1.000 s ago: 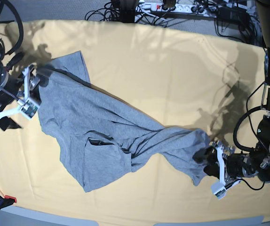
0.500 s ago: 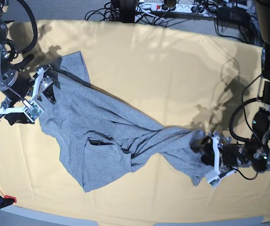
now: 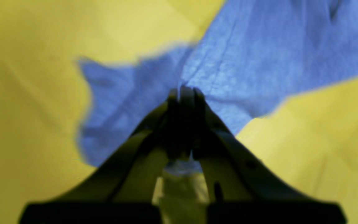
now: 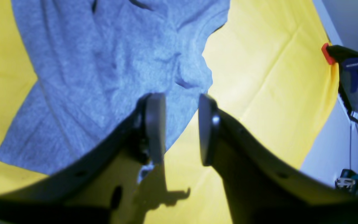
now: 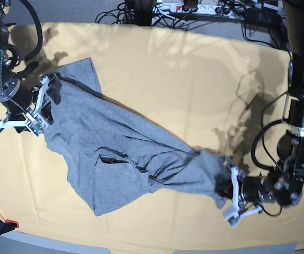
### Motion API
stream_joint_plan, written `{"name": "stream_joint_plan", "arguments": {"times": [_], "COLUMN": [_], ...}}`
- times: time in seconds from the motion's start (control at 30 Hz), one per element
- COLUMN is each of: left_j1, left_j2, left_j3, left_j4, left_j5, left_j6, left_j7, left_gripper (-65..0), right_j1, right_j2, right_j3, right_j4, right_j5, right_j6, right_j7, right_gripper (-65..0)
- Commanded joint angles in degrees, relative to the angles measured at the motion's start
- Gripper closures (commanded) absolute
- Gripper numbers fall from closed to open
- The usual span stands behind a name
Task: Layout the t-shirt on the table in an organized manner, then fold the t-shirt properly
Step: 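Pull the grasped shirt corner outward with the right gripper, then release the shirt end with the left gripper and lift away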
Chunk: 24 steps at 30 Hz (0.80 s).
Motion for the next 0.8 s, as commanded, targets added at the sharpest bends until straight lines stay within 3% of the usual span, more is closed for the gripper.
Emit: {"name": "stream_joint_plan", "arguments": {"times": [0.0, 0.13, 0.3, 0.37, 0.5, 0.63, 0.67, 0.77], "left_j1": [-3.56, -6.01, -6.10, -6.12, -6.12, -6.49, -6.82, -8.50], "left_j2": [-0.44, -0.28, 1.81, 3.48, 6.99, 9.40, 9.66, 9.86], "left_j3": [-0.52, -0.52, -0.52, -0.52, -0.52, -0.52, -0.52, -0.52], "left_j4": [0.81, 0.79, 0.31, -0.61, -4.63, -10.10, -11.54, -15.32], "left_j5": [-0.50, 0.79, 8.70, 12.33, 21.18, 27.26, 27.89, 28.17], "left_j6": [0.48, 0.46, 1.18, 5.70, 18.12, 27.34, 28.85, 31.32], "left_j7": [-1.53, -7.10, -12.94, -15.26, -20.20, -26.99, -28.11, -28.26], "left_gripper": [0.0, 0.0, 0.0, 0.0, 0.0, -0.2, -8.4, -40.7], "right_j1": [0.48, -0.42, -0.42, -0.42, -0.48, -0.66, -0.87, -1.07], "right_j2": [0.94, 0.76, 0.31, 0.26, -0.44, -1.22, -1.22, -1.22], "right_j3": [0.63, 0.63, 0.63, 0.63, 0.63, 0.63, 0.63, 0.63], "right_j4": [0.55, 0.55, 0.55, 0.55, 0.55, 0.55, 0.55, 0.55], "right_j5": [-0.04, -0.02, -0.04, -0.02, -0.02, -0.04, -0.04, -0.07], "right_j6": [-0.17, -0.17, -0.15, -0.15, -0.15, -0.13, -0.13, -0.07], "right_j7": [1.01, 1.03, -0.09, -0.09, -0.33, -1.42, -1.36, -1.38], "right_gripper": [-17.8, -17.9, -17.9, -17.9, -17.9, -17.9, -17.9, -17.9]}}
